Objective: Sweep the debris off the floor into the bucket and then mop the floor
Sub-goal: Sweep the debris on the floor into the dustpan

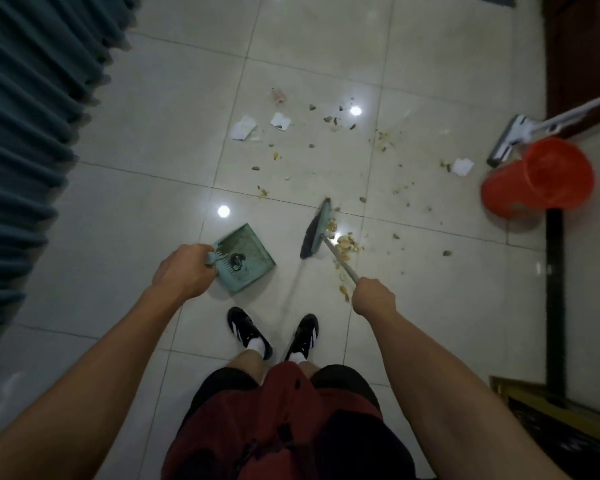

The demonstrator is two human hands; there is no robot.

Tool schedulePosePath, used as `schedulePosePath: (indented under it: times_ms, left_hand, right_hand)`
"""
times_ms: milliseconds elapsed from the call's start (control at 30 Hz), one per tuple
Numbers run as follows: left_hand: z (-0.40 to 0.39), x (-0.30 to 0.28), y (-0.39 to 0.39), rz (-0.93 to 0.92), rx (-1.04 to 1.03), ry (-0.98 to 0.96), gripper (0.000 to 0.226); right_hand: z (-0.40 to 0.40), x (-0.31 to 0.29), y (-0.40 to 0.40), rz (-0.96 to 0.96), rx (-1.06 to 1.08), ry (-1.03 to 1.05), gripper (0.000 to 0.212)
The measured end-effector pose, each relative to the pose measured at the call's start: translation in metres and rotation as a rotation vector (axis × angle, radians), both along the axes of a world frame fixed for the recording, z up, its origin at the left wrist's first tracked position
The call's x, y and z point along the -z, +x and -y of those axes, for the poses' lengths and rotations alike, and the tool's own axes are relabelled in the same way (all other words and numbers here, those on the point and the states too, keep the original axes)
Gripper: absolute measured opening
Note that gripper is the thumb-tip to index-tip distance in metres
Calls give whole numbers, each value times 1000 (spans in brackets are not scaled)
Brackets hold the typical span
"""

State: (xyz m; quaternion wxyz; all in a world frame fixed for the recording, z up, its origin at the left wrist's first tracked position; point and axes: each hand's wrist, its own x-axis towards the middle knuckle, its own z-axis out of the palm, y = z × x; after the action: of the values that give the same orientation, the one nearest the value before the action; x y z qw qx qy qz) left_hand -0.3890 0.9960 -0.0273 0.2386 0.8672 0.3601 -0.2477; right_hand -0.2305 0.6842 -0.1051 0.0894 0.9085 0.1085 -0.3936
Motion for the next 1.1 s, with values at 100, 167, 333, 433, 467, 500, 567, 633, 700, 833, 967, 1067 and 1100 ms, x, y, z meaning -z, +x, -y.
schedulePosePath:
  times_ms: [100, 167, 333, 433, 467, 500, 567, 633, 700, 833, 967, 1067, 1100]
  left_hand:
    - [25, -2, 19, 15, 57, 15, 6]
    - [38, -4, 30, 26, 81, 31, 8]
    - [52, -11, 47, 44, 127, 77, 12]
    - [50, -14, 48, 64, 123, 97, 12]
    - [48, -15, 48, 69, 118, 104, 11]
    - [45, -16, 47, 74, 113, 110, 11]
    - [36, -17, 44, 75, 98, 121, 11]
    - [23, -17, 39, 76, 76, 133, 12]
    - [6, -16, 33, 81, 42, 134, 12]
    - [-40, -11, 22, 87, -50, 108, 10]
    - [-97, -3, 18, 76, -117, 84, 15]
    - [-146, 3, 19, 64, -160, 50, 22]
    - [-163, 5, 19, 56, -173, 42, 22]
  right_hand:
    - [30, -6, 5, 8, 66, 43, 32]
    - [42, -8, 8, 3, 110, 76, 32]
    - [49, -11, 13, 4, 181, 138, 32]
    - [39, -14, 17, 3, 189, 171, 31]
    - [33, -15, 19, 1, 186, 181, 31]
    - [26, -17, 21, -5, 183, 188, 32]
    - [11, -18, 25, -14, 163, 201, 33]
    - [-9, -19, 29, -19, 136, 209, 33]
    - [-31, -17, 32, -22, 106, 214, 33]
    - [-91, -9, 40, -27, 25, 229, 35]
    - [-169, 1, 50, -32, -33, 229, 34]
    - [-235, 11, 59, -39, -30, 229, 33]
    - [-257, 14, 62, -49, -30, 231, 33]
